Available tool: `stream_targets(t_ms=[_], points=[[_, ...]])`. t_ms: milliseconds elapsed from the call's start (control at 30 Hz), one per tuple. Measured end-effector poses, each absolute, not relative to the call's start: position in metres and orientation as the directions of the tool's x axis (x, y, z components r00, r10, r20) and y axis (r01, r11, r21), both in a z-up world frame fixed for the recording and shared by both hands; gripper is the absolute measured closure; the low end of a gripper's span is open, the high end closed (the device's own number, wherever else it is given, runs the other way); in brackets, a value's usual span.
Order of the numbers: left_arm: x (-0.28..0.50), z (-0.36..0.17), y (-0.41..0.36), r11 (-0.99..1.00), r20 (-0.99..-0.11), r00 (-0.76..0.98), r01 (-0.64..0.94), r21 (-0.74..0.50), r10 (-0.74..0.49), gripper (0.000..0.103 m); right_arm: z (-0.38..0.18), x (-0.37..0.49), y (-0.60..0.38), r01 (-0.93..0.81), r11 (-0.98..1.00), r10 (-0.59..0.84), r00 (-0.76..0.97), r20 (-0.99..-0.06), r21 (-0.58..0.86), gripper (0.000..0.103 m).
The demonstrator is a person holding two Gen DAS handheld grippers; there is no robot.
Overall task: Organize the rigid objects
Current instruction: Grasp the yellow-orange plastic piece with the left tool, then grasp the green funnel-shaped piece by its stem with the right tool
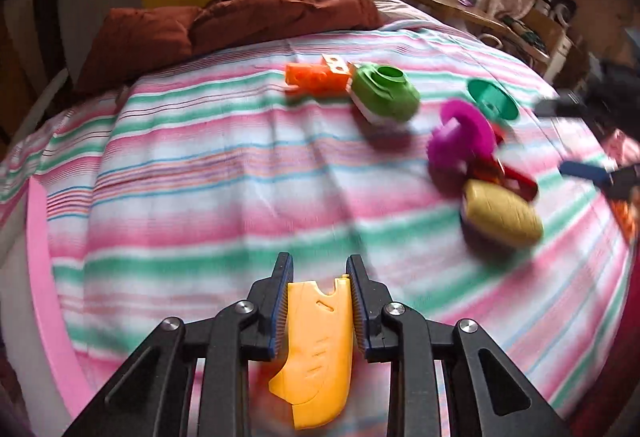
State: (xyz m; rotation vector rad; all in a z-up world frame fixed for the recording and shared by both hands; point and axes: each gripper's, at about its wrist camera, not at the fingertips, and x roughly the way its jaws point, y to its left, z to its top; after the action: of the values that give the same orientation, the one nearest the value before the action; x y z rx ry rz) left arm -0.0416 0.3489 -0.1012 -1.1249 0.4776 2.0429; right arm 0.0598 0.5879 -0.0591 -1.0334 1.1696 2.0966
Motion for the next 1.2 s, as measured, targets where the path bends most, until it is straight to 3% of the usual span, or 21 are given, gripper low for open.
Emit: stream_targets(t_ms=[267,500,667,700,733,767,1067,1200], points=[[-0.026,-0.103,0.322,-0.637,-0.815,-0.332,-0.769,-0.057,0.474,0.075,-0.070,0.048,0.592,-0.746,-0.465,0.014,-0.544,-0.839,0.476,0.020],[-0.032,-0.104,0.318,-0.655,-0.805,-0.314,-0.746,-0.118,0.503,0.075,-0.080,0.012,0.627,-0.805,-0.386,0.048,-0.506,-0.861,0.451,0.020],[-0.029,-0.105,0.316,-0.653,-0.802,-0.315,-0.748,-0.119,0.507,0.075,-0.093,-0.007,0.650,-0.847,-0.344,0.098,-0.462,-0.881,0.406,0.037],[-0.029,-0.105,0.315,-0.652,-0.800,-0.317,-0.749,-0.119,0.510,0.075,-0.094,-0.011,0.652,-0.854,-0.355,0.120,-0.445,-0.887,0.380,0.045],[-0.029,-0.105,0.314,-0.652,-0.797,-0.316,-0.748,-0.123,0.514,0.075,-0.093,-0.015,0.653,-0.860,-0.375,0.141,-0.421,-0.896,0.345,0.063],[-0.029,-0.105,0.314,-0.651,-0.795,-0.316,-0.748,-0.127,0.518,0.075,-0.093,-0.019,0.653,-0.868,-0.399,0.162,-0.383,-0.909,0.294,0.071],[-0.028,-0.104,0.313,-0.663,-0.794,-0.325,-0.738,-0.126,0.513,0.076,-0.096,-0.023,0.634,-0.715,-0.690,0.157,-0.299,-0.941,0.112,0.073],[-0.029,-0.099,0.308,-0.683,-0.811,-0.294,-0.711,-0.169,0.506,0.076,-0.098,-0.015,0.615,-0.659,-0.751,0.244,-0.323,-0.914,0.033,0.073]])
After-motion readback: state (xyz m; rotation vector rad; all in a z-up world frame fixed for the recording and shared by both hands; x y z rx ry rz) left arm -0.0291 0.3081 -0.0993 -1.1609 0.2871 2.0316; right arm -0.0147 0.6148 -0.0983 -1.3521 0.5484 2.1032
